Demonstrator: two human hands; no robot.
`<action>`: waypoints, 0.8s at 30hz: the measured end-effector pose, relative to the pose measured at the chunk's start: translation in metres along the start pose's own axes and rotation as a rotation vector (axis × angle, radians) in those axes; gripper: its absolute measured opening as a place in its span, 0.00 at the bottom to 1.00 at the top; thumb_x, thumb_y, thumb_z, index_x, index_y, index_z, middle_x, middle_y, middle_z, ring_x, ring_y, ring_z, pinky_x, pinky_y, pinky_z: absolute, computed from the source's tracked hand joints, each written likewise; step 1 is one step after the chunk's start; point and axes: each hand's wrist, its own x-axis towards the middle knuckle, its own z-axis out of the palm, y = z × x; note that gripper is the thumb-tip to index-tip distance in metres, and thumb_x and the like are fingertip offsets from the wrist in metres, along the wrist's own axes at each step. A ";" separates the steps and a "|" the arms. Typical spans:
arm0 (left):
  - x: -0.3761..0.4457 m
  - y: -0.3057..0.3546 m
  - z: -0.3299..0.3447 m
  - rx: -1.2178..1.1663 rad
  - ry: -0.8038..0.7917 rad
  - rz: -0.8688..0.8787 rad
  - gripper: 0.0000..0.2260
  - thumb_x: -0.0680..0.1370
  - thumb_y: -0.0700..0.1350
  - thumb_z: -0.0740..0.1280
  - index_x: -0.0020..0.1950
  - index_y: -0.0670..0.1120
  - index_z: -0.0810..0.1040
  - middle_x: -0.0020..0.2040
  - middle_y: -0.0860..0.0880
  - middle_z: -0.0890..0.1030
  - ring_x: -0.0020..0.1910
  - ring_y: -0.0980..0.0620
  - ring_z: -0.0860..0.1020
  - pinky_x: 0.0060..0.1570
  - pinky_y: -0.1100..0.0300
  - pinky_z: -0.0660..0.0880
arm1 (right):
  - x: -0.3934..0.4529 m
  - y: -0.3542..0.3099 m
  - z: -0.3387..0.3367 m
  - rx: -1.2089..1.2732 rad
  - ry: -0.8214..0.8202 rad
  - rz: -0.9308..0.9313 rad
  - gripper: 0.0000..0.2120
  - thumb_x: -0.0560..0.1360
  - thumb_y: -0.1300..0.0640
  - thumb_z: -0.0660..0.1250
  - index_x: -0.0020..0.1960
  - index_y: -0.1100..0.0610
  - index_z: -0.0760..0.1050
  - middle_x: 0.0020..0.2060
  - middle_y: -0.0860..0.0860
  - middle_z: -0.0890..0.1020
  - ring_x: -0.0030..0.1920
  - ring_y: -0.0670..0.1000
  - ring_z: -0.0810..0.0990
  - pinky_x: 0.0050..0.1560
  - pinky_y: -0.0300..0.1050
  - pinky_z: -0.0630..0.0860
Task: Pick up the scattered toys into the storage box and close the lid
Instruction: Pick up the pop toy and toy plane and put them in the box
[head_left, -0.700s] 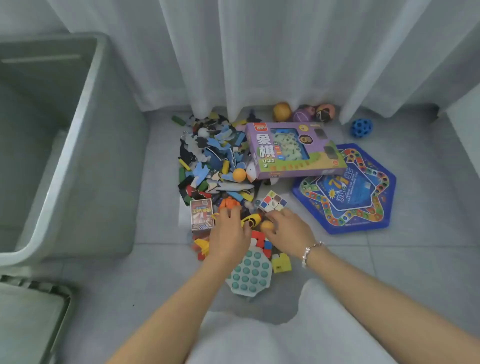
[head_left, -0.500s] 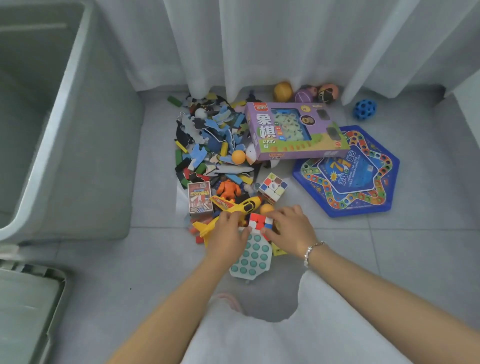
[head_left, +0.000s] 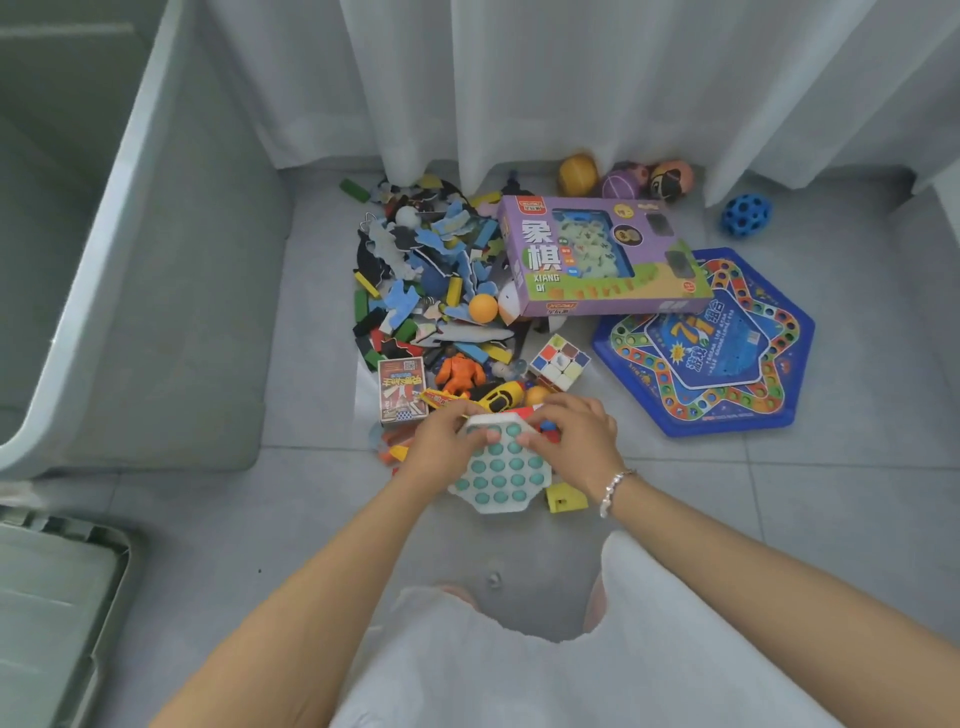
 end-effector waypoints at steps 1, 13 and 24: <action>-0.001 0.005 0.001 -0.087 0.024 -0.016 0.05 0.75 0.43 0.69 0.45 0.51 0.74 0.47 0.49 0.80 0.46 0.49 0.79 0.41 0.57 0.76 | 0.003 -0.002 -0.002 0.054 0.039 0.031 0.12 0.75 0.45 0.64 0.55 0.48 0.77 0.62 0.46 0.74 0.64 0.51 0.65 0.58 0.44 0.59; 0.007 -0.021 -0.004 -0.077 0.315 -0.154 0.07 0.78 0.51 0.63 0.54 0.51 0.70 0.54 0.47 0.78 0.51 0.47 0.79 0.46 0.53 0.78 | 0.013 -0.011 0.013 -0.206 0.092 0.023 0.19 0.72 0.38 0.63 0.59 0.47 0.72 0.58 0.46 0.75 0.63 0.50 0.66 0.59 0.46 0.58; 0.006 -0.040 -0.005 0.343 0.268 0.046 0.22 0.69 0.55 0.73 0.61 0.55 0.71 0.61 0.50 0.70 0.61 0.49 0.69 0.64 0.49 0.64 | 0.013 -0.030 0.000 0.608 0.257 0.267 0.05 0.77 0.56 0.62 0.49 0.53 0.66 0.50 0.52 0.80 0.45 0.52 0.81 0.36 0.43 0.78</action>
